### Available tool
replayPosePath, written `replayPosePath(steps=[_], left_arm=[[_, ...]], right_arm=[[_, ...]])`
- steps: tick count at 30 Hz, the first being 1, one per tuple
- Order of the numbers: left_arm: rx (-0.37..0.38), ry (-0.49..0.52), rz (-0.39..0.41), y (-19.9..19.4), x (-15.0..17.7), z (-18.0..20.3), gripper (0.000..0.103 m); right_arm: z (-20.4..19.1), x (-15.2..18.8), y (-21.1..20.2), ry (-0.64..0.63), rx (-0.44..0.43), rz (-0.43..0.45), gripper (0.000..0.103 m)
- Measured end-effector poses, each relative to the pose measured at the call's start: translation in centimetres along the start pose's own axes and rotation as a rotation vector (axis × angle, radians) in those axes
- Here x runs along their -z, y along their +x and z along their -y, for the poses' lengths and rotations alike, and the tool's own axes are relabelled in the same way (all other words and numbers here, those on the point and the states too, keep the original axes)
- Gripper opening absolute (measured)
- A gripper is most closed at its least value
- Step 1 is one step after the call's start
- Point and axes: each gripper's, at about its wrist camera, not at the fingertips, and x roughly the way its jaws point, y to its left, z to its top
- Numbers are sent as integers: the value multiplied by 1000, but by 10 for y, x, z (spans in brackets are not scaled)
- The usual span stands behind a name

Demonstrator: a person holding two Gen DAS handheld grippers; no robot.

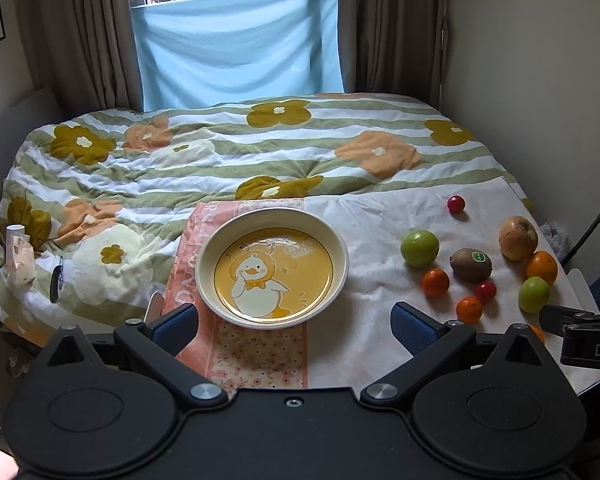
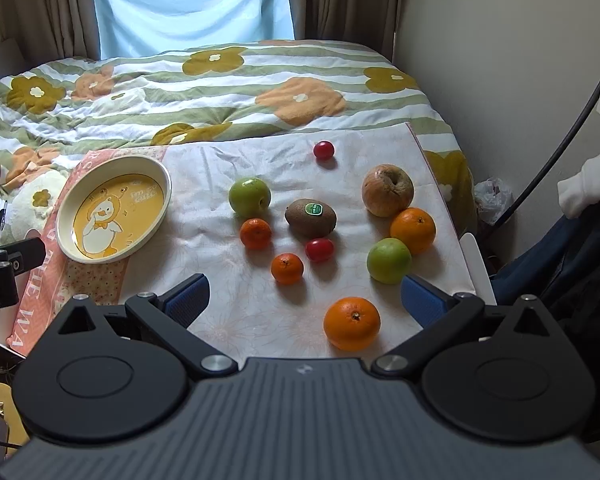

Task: Organize fruits

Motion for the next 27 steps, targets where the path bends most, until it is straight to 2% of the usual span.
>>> replayPosePath(steps=[27], left_arm=[[0, 1, 9, -3, -2, 1, 103]], right_arm=[[2, 2, -3, 0, -2, 11, 103]])
